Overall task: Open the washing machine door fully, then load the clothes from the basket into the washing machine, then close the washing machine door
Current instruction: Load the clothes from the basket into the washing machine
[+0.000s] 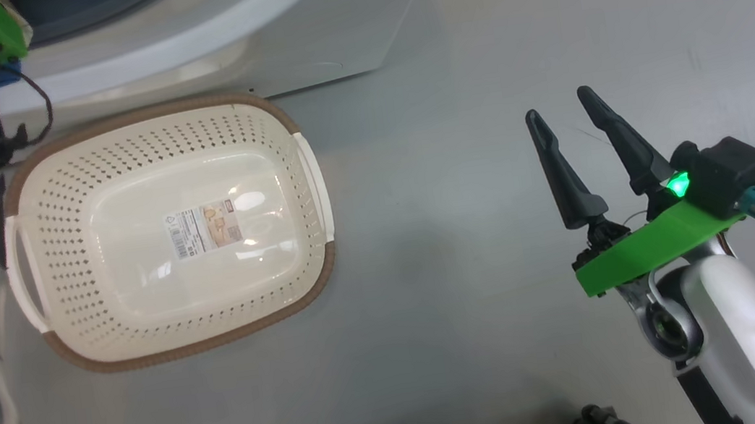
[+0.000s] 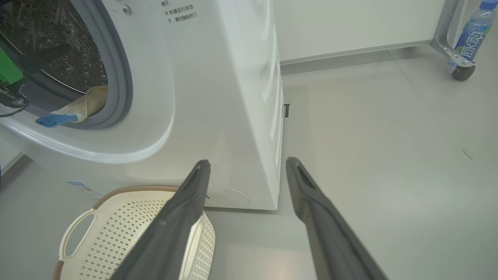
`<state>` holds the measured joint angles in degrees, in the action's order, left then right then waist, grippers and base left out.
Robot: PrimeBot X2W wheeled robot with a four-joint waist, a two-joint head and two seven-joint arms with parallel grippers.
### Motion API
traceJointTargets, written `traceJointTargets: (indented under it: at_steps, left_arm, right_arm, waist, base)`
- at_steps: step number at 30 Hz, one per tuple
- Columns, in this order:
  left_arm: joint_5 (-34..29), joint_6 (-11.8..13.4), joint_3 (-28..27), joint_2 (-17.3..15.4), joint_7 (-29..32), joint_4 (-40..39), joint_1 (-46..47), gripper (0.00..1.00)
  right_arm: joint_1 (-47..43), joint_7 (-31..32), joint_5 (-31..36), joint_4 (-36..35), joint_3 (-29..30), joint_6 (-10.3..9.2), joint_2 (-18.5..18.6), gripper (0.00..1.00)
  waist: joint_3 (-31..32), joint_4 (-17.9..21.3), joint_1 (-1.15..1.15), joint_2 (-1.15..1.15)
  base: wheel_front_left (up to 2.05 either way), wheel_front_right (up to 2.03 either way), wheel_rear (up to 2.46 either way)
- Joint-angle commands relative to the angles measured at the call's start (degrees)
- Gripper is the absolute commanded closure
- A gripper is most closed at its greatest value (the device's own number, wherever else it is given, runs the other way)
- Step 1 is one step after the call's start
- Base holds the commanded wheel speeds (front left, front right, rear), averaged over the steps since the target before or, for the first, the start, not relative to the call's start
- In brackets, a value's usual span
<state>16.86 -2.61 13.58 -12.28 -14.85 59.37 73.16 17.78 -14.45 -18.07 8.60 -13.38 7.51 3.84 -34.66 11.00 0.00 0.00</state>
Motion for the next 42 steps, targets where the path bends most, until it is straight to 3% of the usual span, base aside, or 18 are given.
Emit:
traceJointTargets:
  at_steps: [1,18,31,42]
  left_arm:
    - [0.57,-0.36,-0.85,-1.80,-0.13,-1.65,-0.38,0.00]
    - [2.12,-0.17,-4.48,-1.80,-0.14,-16.94,-17.97,0.00]
    - [2.23,1.39,-5.08,-1.15,-0.15,-27.79,-30.85,0.00]
    - [2.42,5.30,-8.56,-0.77,-0.15,-41.74,-47.82,0.00]
  right_arm:
    - [-1.65,-0.55,0.47,-1.34,-0.57,-0.02,0.87,0.00]
    - [-7.10,-0.55,0.89,-1.41,1.95,-0.02,2.60,0.00]
    - [-8.38,-0.55,1.08,-2.54,2.53,-0.02,2.77,0.00]
    - [-8.00,-0.55,1.29,-2.67,2.21,-0.02,2.76,0.00]
  waist:
    - [1.64,-1.18,0.00,0.00]
    - [12.76,-5.27,0.00,0.00]
    - [12.85,-6.15,0.00,0.00]
    - [12.04,-6.34,0.00,0.00]
  base:
    - [0.00,0.00,0.00]
    - [0.00,0.00,0.00]
    - [0.00,0.00,0.00]
    - [0.00,0.00,0.00]
